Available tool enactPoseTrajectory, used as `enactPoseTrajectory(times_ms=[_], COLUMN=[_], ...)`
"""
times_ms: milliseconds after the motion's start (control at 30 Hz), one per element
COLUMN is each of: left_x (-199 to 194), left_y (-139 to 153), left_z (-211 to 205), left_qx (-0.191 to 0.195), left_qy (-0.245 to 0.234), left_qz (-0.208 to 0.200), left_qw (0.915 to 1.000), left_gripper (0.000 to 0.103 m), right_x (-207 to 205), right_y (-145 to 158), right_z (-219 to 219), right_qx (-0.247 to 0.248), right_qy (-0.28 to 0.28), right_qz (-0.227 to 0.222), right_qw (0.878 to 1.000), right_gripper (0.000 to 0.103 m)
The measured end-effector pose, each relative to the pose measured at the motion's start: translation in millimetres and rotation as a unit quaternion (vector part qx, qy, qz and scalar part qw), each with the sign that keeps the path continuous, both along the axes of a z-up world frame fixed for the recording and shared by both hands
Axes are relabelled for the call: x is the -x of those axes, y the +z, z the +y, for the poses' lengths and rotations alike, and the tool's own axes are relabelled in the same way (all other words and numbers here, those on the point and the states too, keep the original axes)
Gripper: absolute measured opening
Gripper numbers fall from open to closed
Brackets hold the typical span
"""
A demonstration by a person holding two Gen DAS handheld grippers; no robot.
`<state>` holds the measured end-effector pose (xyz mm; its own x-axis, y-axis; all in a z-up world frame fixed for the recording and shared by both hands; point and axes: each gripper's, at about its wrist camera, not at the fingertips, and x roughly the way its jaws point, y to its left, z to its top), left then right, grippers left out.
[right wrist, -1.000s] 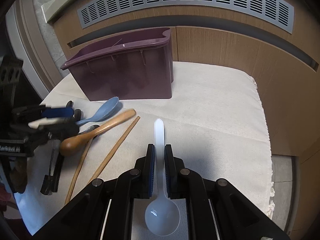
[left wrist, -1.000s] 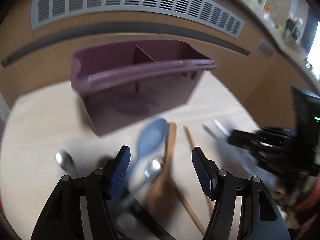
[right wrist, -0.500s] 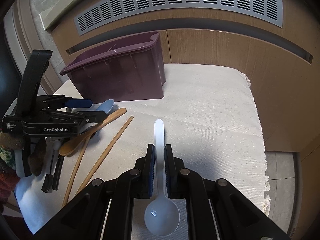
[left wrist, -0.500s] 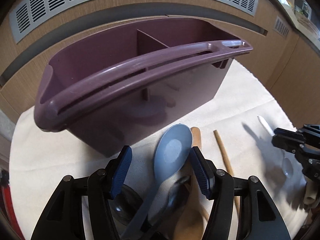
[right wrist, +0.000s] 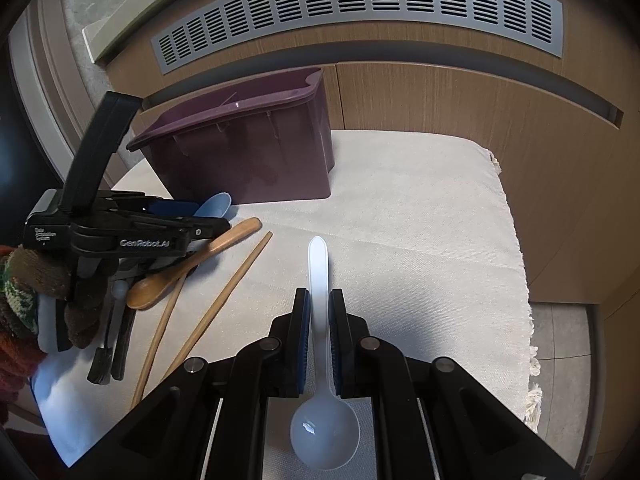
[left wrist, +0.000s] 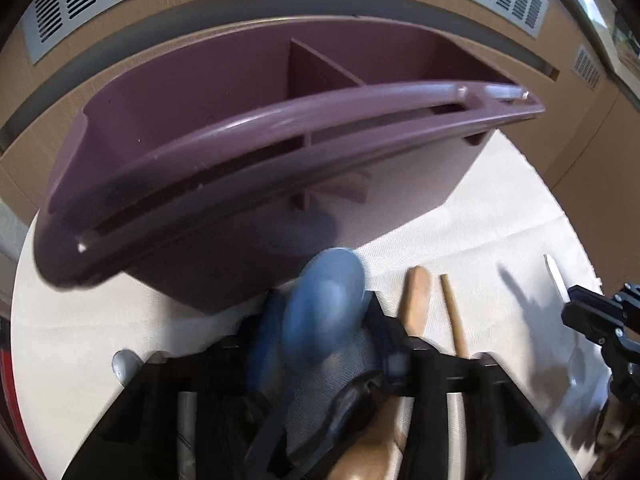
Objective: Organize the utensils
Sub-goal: 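Grasp the light-blue plastic spoon with the left tool while the right tool lifts the white spoon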
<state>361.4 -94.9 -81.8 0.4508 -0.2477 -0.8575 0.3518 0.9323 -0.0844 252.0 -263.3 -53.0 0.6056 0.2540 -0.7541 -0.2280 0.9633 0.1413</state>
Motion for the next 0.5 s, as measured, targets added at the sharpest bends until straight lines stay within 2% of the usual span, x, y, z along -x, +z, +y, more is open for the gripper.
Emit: enactPoseTrajectory(times_ms=[133, 233, 333, 367, 400, 500], left_x=[29.1, 56.5, 76.3, 79.9, 85.4, 89.7], left_y=[26.6, 53.5, 75.1, 81.9, 87.8, 97.9], left_z=[9.9, 21.4, 28.2, 33.6, 42.5, 49.3], left_qx=[0.045, 0.083, 0.1, 0.104, 0.105, 0.115], left_qy=[0.015, 0.031, 0.043, 0.046, 0.051, 0.055], left_qz=[-0.043, -0.082, -0.121, -0.131, -0.138, -0.148], left_qw=[0.9979, 0.9926, 0.9866, 0.9848, 0.9836, 0.9807], left_gripper=[0.039, 0.036, 0.031, 0.013, 0.006, 0.006], right_x=[9.4, 15.5, 19.9, 20.6, 22.1, 24.1], right_y=[11.4, 22.8, 34.4, 36.5, 39.8, 47.2], right_z=[-1.2, -1.8, -0.5, 1.1, 3.1, 7.9], right_qx=[-0.016, -0.031, -0.045, -0.045, -0.046, -0.048], right_qy=[0.003, 0.007, 0.012, 0.012, 0.014, 0.021], right_qz=[-0.02, -0.035, -0.048, -0.052, -0.057, -0.066], right_qw=[1.0, 0.999, 0.998, 0.998, 0.997, 0.996], right_gripper=[0.009, 0.009, 0.009, 0.009, 0.009, 0.009])
